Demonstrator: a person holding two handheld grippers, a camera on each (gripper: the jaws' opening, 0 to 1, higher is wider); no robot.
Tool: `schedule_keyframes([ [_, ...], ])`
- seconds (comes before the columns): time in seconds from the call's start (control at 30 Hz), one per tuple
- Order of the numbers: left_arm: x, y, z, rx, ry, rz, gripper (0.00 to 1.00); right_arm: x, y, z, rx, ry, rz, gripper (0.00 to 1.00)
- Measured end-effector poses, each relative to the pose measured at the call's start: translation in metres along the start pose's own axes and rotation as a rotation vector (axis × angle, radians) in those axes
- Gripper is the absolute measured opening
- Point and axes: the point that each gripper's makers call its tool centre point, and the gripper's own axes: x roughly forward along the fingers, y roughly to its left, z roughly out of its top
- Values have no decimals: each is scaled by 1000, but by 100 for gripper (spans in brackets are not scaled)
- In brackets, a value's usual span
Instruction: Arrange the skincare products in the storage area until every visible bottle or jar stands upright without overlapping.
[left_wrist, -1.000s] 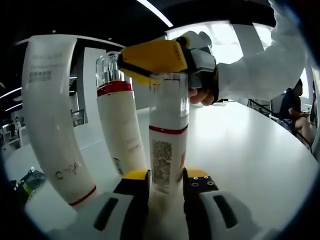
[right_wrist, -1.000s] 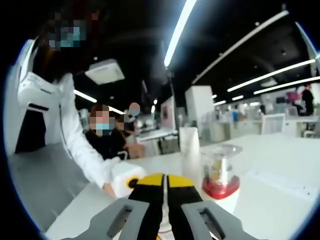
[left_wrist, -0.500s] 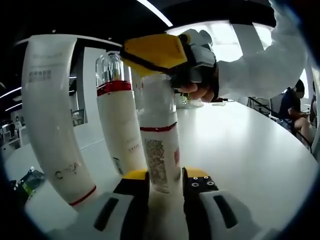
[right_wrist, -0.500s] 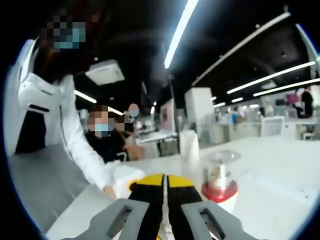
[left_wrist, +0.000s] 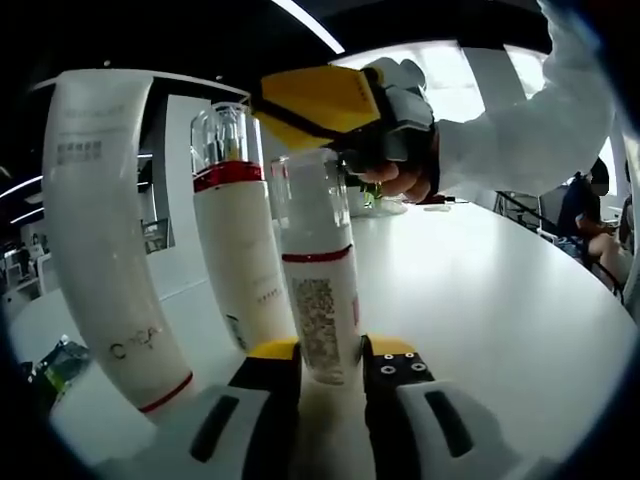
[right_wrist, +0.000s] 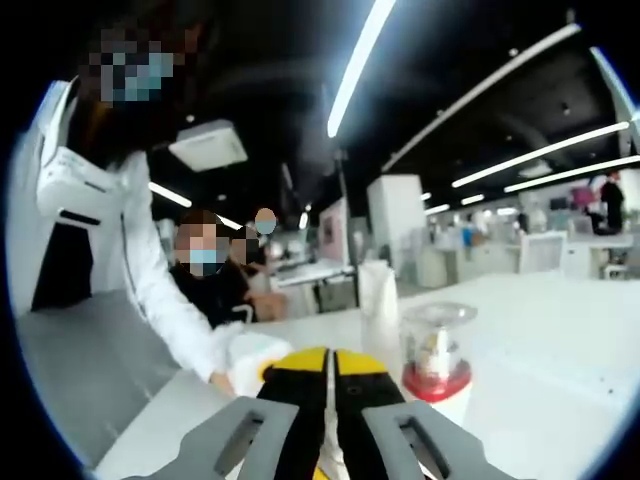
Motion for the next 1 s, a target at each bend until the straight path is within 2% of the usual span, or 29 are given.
schedule_keyframes([
  [0.33,-1,0,0,0,2,1,28,-9,1,11,8,-34,-14,0],
  [1.0,-13,6,-5,-11,21,27,29,-15,5,16,5,-35,-30,0],
])
